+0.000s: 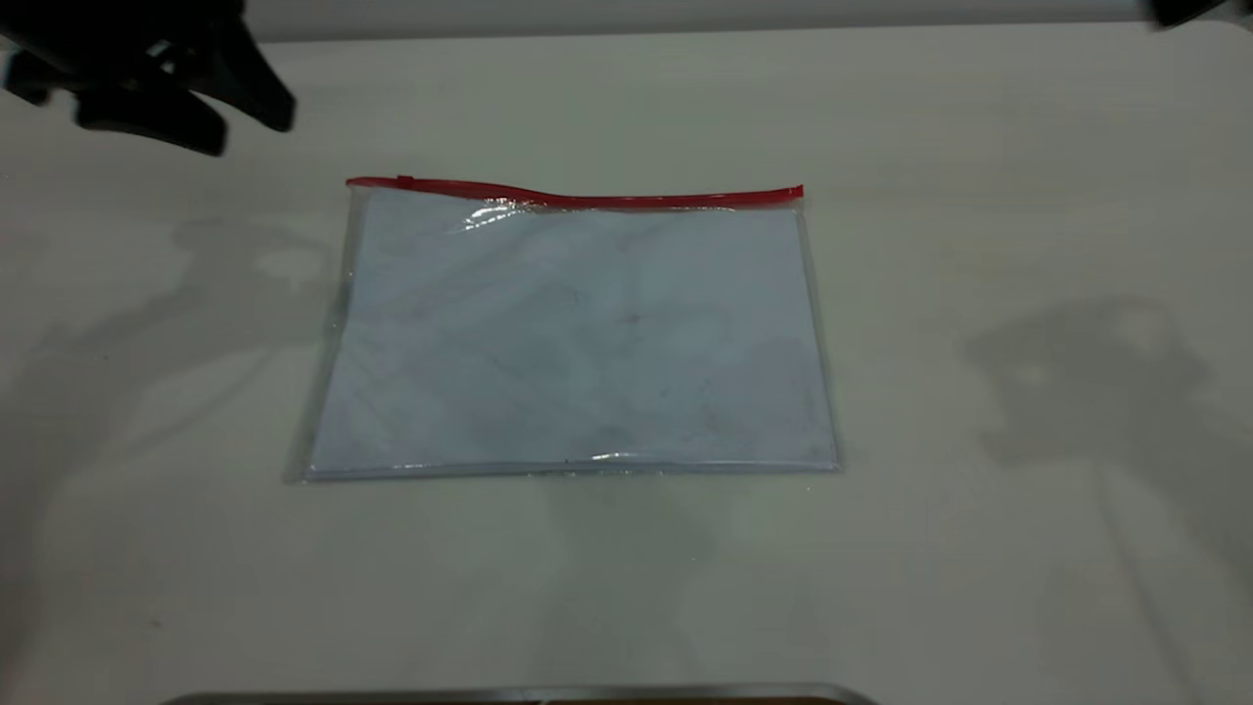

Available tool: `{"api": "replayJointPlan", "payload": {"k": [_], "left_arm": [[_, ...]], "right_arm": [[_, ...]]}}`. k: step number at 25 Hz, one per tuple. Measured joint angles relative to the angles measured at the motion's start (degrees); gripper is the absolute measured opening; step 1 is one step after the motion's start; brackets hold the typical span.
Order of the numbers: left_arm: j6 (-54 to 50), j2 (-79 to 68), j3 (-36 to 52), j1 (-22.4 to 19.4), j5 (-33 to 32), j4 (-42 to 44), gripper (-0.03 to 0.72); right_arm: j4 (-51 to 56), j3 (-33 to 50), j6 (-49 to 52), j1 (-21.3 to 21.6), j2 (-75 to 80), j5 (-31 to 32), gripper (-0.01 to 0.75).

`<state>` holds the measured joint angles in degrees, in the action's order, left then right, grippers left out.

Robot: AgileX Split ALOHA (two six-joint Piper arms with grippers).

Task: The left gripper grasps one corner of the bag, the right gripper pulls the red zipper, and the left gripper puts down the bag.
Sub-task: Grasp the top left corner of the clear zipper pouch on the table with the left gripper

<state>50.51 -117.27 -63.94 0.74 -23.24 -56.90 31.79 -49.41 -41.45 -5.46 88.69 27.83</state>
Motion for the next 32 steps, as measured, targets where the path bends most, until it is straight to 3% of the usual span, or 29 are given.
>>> {"api": "replayJointPlan", "payload": {"k": [4, 8, 16, 29, 32], "left_arm": [[16.2, -4.0, -0.3, 0.0, -0.4, -15.6, 0.567], [24.4, -7.6, -0.4, 0.0, 2.4, -23.4, 0.567], [26.1, -15.4, -3.4, 0.0, 4.1, -25.2, 0.567], [26.1, -25.1, -11.9, 0.0, -2.0, -26.7, 0.567], [26.1, -26.3, -13.2, 0.0, -4.0, -27.1, 0.538]], "right_arm": [[0.1, -0.7, -1.3, -4.3, 3.6, -1.3, 0.537], [0.1, -0.7, -1.7, -5.9, 5.5, -1.7, 0.537], [0.2, -0.9, -1.7, -6.0, 6.1, -2.5, 0.537], [0.2, -0.9, -1.7, -6.0, 6.1, -2.8, 0.537], [0.2, -0.9, -1.7, -6.0, 6.1, -3.5, 0.537]]}}
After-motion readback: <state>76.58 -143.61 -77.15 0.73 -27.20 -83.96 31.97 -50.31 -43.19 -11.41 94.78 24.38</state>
